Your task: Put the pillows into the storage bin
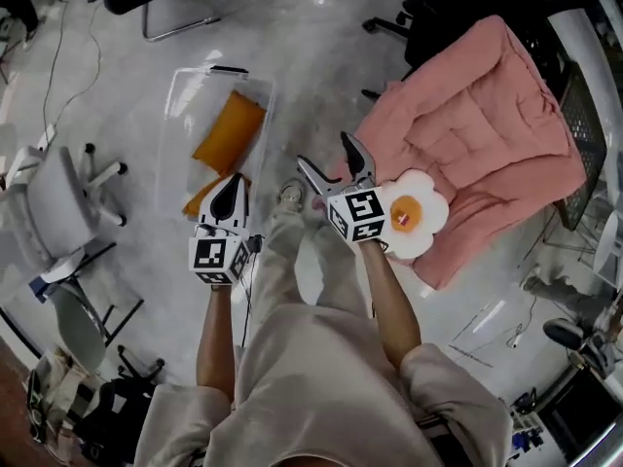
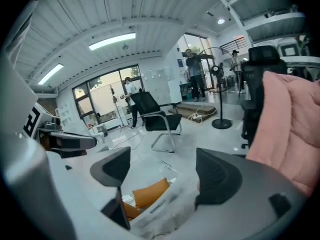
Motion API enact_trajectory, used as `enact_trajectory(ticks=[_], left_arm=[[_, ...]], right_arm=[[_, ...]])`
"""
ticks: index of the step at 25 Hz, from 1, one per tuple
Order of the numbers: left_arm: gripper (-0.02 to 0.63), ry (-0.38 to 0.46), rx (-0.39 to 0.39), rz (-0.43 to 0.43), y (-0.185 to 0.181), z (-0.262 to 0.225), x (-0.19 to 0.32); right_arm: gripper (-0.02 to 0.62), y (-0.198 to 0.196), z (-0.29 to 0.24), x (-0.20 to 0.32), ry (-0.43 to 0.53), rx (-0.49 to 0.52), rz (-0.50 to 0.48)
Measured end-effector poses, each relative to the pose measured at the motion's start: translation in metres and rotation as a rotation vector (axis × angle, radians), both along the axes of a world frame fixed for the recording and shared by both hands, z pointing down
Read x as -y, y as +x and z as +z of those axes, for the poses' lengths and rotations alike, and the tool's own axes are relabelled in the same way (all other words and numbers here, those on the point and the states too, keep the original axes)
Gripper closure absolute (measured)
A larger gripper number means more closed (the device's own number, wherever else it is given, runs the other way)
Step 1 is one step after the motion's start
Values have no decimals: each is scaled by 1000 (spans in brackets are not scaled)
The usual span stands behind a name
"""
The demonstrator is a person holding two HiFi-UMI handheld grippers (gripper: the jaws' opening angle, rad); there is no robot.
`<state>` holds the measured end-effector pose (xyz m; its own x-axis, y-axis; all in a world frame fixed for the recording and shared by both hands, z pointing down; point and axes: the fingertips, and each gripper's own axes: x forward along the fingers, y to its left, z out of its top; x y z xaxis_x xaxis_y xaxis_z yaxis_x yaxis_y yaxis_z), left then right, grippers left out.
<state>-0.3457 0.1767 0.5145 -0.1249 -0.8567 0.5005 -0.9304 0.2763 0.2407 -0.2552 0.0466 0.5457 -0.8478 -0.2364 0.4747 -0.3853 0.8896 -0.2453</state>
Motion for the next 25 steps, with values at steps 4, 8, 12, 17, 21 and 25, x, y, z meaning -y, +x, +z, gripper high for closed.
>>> enact_trajectory(ticks=[4, 8, 12, 17, 21, 25], left_arm=[[594, 4, -5, 115, 66, 0, 49], [594, -8, -15, 267, 136, 3, 87], [594, -26, -33, 378, 199, 13, 113], [594, -45, -51, 476, 264, 28, 136], [594, -56, -57, 544, 308, 37, 144], [594, -64, -58, 597, 340, 43, 149]], right_arm=[[196, 97, 8, 40, -5, -32, 142], [198, 205, 24, 62, -38, -76, 334], [198, 294, 50, 63, -74, -146, 434], [197, 373, 82, 51, -120, -215, 496], [198, 411, 99, 39, -146, -241, 520], [198, 431, 121, 28, -154, -290, 500]])
